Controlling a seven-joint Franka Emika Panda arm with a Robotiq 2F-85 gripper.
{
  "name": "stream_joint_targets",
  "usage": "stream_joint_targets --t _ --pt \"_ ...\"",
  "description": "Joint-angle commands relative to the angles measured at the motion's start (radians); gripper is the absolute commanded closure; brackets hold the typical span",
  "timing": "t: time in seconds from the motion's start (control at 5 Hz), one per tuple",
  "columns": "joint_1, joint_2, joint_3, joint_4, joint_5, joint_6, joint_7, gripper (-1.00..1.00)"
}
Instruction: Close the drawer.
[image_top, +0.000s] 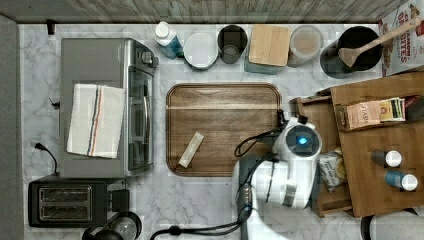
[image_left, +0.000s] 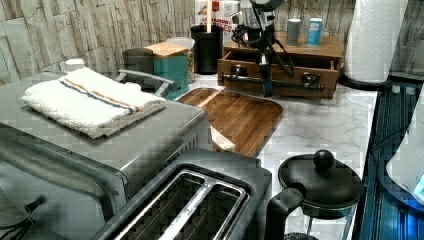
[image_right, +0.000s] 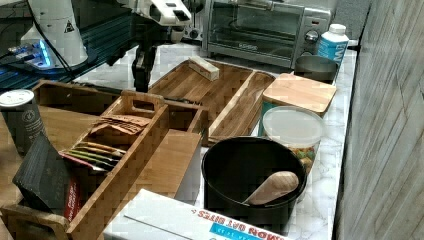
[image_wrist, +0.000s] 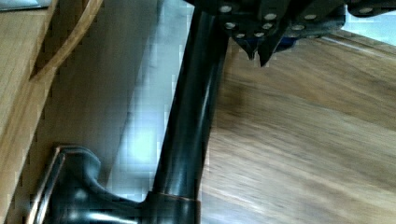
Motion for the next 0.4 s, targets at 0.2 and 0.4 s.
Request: stream_joint_targets --t 0.2,0.4 --pt "-0.152 0.003 -0.126 0.221 0.067 0.262 -0.168 1.0" --pt "-0.134 0.014 -0.157 0.222 -0.014 0.285 -0.078 1.0"
